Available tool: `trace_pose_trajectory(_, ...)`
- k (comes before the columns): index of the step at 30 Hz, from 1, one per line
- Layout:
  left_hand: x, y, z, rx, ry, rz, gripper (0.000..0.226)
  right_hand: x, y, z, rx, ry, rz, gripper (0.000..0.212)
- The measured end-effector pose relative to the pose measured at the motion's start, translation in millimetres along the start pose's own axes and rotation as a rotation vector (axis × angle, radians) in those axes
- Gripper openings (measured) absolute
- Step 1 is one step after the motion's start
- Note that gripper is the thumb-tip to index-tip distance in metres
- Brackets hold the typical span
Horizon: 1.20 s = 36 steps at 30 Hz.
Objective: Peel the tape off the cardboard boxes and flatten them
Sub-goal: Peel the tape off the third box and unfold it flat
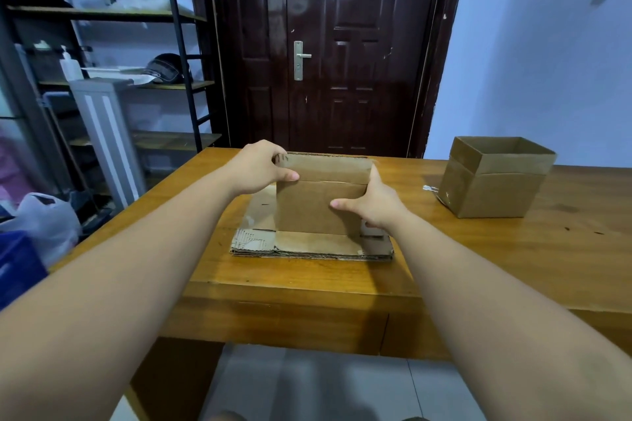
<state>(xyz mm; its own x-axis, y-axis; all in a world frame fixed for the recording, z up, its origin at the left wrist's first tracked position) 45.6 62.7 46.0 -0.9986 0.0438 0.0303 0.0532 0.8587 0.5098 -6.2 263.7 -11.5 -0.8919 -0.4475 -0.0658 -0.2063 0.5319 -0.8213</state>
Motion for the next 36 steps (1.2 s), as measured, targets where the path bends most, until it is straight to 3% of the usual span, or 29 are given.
trace_pose_trajectory(2, -5, 2, 3, -0.174, -0.005, 0.057, 0.025, 2, 0, -1, 0.003, 0.002, -0.002, 0.102)
trace_pose_trajectory(4, -10, 3, 8, -0.377, -0.073, 0.053, 0.040, 3, 0, -1, -0.014, 0.000, -0.010, 0.103)
trace_pose_trajectory(6, -8, -1, 8, -0.563, -0.095, -0.023, 0.057, 5, -1, -2, -0.040, -0.029, -0.007, 0.103)
trace_pose_trajectory(8, -3, -5, 4, -0.650, -0.081, -0.101, 0.053, 8, -1, -4, -0.129, -0.093, 0.028, 0.095)
trace_pose_trajectory(10, 1, -5, 0, -0.584, -0.139, -0.141, 0.036, 12, -2, -11, -0.344, -0.122, 0.060, 0.074)
trace_pose_trajectory(12, 2, 0, -1, -0.471, -0.282, -0.139, 0.026, 17, -8, -20, -0.478, -0.078, -0.032, 0.050)
trace_pose_trajectory(17, -2, 19, 0, -0.236, -0.410, -0.154, 0.046, 9, -39, -37, -0.119, -0.010, -0.182, 0.037)
trace_pose_trajectory(19, -1, 27, 5, 0.037, -0.466, -0.157, 0.048, 8, -51, -30, -0.118, -0.130, -0.188, 0.027)
trace_pose_trajectory(20, 0, 31, 8, 0.176, -0.465, -0.163, 0.050, 8, -55, -24, -0.230, -0.219, -0.150, 0.029)
trace_pose_trajectory(22, 2, 42, 12, 0.363, -0.411, -0.158, 0.043, 10, -57, -13, -0.509, -0.348, -0.023, 0.046)
trace_pose_trajectory(24, 4, 48, 16, 0.444, -0.346, -0.169, 0.027, 14, -59, -8, -0.692, -0.343, 0.044, 0.058)
trace_pose_trajectory(27, 9, 46, 18, 0.422, -0.252, -0.188, 0.021, 21, -62, -6, -0.836, -0.229, -0.010, 0.046)
trace_pose_trajectory(29, 10, 41, 16, 0.314, -0.156, -0.185, 0.017, 24, -61, -5, -0.845, -0.186, -0.024, 0.033)
trace_pose_trajectory(33, 7, 31, 11, 0.088, 0.016, -0.170, 0.060, 21, -63, -12, -0.730, -0.116, -0.078, 0.020)
trace_pose_trajectory(35, 2, 28, 11, -0.036, 0.088, -0.164, 0.067, 18, -63, -17, -0.613, -0.069, -0.100, 0.002)
trace_pose_trajectory(36, 1, 26, 11, -0.122, 0.124, -0.160, 0.065, 16, -62, -19, -0.573, -0.044, -0.104, 0.005)
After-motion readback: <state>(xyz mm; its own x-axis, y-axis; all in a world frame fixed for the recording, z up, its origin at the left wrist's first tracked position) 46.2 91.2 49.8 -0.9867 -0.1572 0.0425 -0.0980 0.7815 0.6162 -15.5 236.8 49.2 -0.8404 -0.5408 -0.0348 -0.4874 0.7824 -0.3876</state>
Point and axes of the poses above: each hand's wrist, its own x-axis towards the middle knuckle, its own z-axis out of the palm, y = z × x, the point moved 4 cm from there along x, towards the middle knuckle, and after that the axes turned 14 degrees about -y, right-handed, at the moved point
